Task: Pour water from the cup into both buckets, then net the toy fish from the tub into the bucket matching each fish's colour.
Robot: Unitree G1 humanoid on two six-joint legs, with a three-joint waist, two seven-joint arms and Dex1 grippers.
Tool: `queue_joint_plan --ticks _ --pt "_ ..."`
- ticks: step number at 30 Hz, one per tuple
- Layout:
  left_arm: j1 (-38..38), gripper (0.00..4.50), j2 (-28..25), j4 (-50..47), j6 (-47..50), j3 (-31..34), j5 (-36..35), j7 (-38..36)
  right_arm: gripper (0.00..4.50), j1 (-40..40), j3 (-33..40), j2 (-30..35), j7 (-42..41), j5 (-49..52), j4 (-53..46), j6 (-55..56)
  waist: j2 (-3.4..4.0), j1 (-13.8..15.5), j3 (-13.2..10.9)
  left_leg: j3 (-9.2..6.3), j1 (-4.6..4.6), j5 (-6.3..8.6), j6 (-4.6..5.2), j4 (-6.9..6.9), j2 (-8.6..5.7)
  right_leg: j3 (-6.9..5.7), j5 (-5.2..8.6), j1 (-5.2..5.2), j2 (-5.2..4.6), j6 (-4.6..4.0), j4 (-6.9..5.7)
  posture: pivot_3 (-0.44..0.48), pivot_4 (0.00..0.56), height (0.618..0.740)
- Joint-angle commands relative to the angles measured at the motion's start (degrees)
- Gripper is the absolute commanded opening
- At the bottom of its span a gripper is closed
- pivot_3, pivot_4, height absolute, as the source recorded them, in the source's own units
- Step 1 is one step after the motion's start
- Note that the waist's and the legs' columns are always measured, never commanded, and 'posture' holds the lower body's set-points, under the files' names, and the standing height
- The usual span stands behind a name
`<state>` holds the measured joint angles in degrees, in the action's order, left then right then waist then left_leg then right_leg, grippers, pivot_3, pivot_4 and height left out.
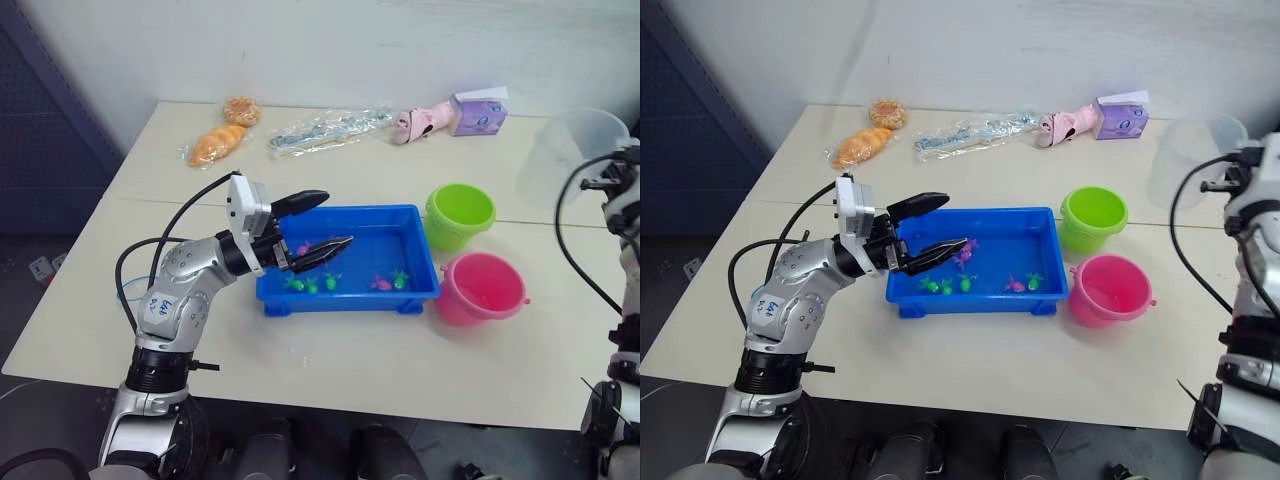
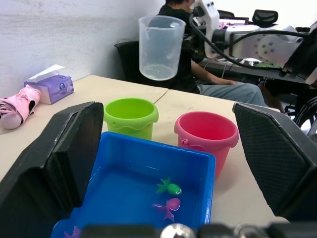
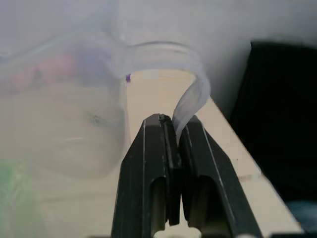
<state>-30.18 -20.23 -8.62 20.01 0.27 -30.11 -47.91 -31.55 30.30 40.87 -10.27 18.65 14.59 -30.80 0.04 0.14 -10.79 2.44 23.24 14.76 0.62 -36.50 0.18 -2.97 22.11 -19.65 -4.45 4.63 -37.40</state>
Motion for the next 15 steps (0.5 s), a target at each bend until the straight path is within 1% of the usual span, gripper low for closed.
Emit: queue_joint_plan --ticks 1,2,4,7,9,12,15 --pt "-0.56 4.5 -0.19 -1.98 -0.29 0.7 -1.42 -0.53 0.02 5.07 7.6 -2.7 7.68 1.34 -8.94 -5.29 0.0 0.01 0.0 0.01 0.01 0.0 0.0 0.01 -0.01 0.01 0.0 -0.02 0.0 0.0 -0.01 0.0 0.15 0.74" --pt "-0.68 4.5 -0.2 -1.87 -0.32 0.69 -1.41 -0.69 0.02 6.46 9.46 -4.66 9.8 1.82 -10.68 -5.31 0.0 -0.01 0.0 0.02 0.0 0.0 0.0 0.01 -0.01 0.02 0.0 -0.01 0.0 0.0 -0.01 0.0 0.15 0.74" --pt "-0.93 4.5 -0.19 -1.64 -0.35 0.7 -1.39 -0.92 0.02 8.81 10.77 -7.3 12.31 1.46 -13.24 -5.33 0.03 -0.3 0.01 0.04 -0.01 -0.01 -0.01 0.01 -0.01 0.05 0.0 -0.03 0.01 0.0 -0.02 0.0 0.15 0.74" --pt "-1.38 4.5 -0.22 -1.44 -0.3 0.45 -1.43 -1.48 0.02 12.19 9.66 -10.95 16.0 -1.19 -15.3 -4.07 0.03 -0.5 0.02 0.15 -0.07 -0.04 -0.04 0.06 0.0 0.16 0.0 -0.08 0.04 0.0 -0.07 0.0 0.15 0.74" --pt "-1.87 4.5 -0.2 -1.14 -0.25 0.36 -1.38 -1.78 0.02 12.89 8.75 -13.67 17.91 -1.8 -15.48 -2.8 0.03 -0.54 0.02 0.17 -0.11 -0.07 -0.06 0.08 0.0 0.21 0.0 -0.1 0.04 0.0 -0.08 0.0 0.15 0.74" --pt "-2.51 4.5 -0.14 -0.7 -0.11 0.45 -1.37 -2.05 0.02 12.36 7.99 -16.75 20.72 -3.17 -13.69 -0.06 0.03 -0.49 0.02 0.23 -0.14 -0.12 -0.08 0.08 -0.01 0.28 0.0 -0.16 0.04 0.0 -0.07 0.0 0.15 0.74" --pt "-3.1 4.5 0.07 -0.32 -0.08 0.01 -1.24 -2.48 0.02 10.72 7.35 -18.79 23.42 -5.48 -7.43 7.99 0.03 -0.37 0.02 0.23 -0.13 -0.14 -0.09 0.09 -0.03 0.3 0.0 -0.18 0.02 0.0 -0.12 0.0 0.15 0.74"
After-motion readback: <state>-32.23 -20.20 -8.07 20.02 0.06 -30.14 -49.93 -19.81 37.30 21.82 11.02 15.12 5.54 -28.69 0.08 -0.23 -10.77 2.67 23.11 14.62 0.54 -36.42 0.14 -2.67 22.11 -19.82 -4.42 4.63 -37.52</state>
